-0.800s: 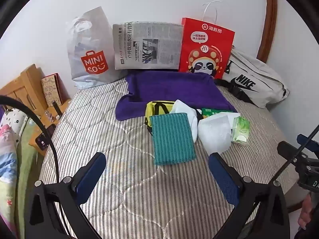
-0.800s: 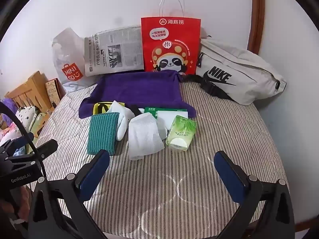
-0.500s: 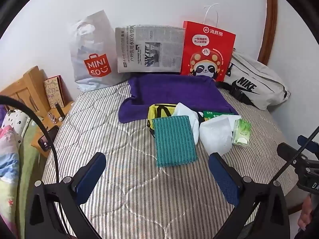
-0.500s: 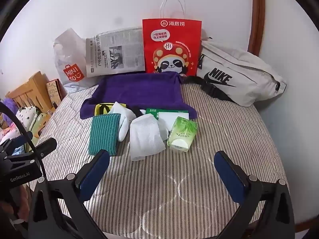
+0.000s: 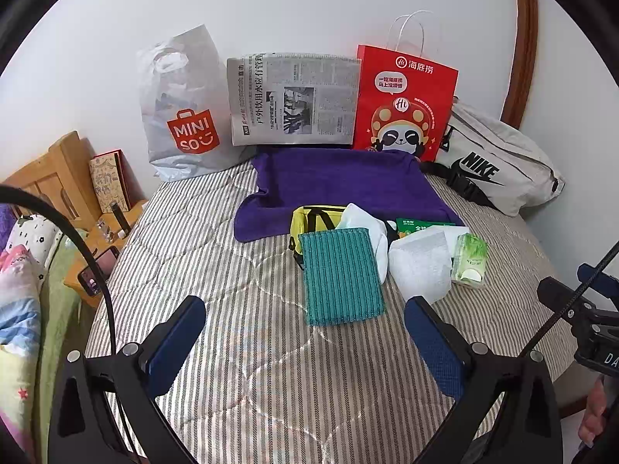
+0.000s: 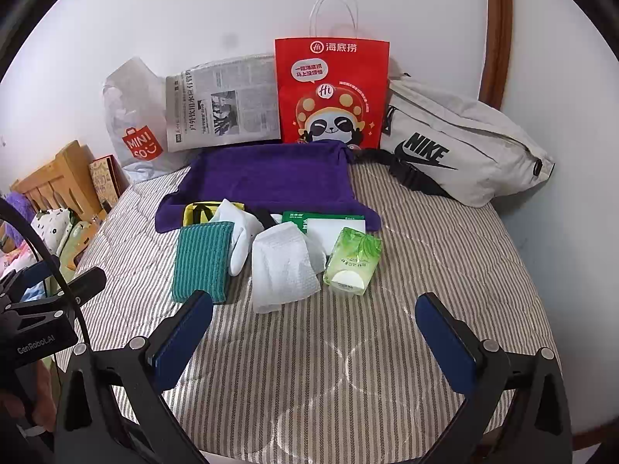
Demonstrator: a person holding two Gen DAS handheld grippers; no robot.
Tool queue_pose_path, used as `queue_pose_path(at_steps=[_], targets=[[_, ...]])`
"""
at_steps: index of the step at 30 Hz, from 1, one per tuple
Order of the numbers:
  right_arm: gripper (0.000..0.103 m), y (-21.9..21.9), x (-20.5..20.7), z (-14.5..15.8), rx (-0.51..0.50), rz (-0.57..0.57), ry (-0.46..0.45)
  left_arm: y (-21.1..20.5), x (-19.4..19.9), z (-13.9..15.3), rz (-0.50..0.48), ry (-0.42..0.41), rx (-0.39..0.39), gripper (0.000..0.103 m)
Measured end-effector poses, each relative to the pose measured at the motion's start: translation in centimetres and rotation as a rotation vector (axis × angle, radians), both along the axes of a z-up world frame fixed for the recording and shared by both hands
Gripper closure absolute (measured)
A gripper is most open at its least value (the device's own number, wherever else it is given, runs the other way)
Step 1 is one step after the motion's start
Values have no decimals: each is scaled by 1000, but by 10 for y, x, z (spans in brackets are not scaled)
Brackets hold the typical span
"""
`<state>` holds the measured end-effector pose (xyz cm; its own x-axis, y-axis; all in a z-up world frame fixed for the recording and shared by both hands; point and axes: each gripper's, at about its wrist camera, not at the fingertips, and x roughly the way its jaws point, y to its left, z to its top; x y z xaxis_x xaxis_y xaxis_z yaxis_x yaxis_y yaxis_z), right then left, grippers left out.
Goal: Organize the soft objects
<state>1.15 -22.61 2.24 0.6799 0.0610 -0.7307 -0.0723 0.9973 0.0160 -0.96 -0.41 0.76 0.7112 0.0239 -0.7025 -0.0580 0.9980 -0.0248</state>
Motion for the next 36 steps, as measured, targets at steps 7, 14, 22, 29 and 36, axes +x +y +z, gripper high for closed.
queue_pose_path(at_steps=[7, 14, 22, 29, 36], targets=[[0, 1, 1, 2, -3, 1, -2, -1, -2, 3, 0, -5, 4, 0], [0, 0, 2, 1, -1, -2, 0, -3, 1, 5, -6, -2, 10, 0], [0, -1, 2, 2, 1, -4, 2, -1, 1, 5, -6, 0, 11, 0], [0, -2, 3, 1, 3, -4, 1, 0, 2, 6, -5, 0, 14, 0], [0, -1, 3, 0, 0, -7, 3, 2, 3, 6, -6, 2, 13, 0]])
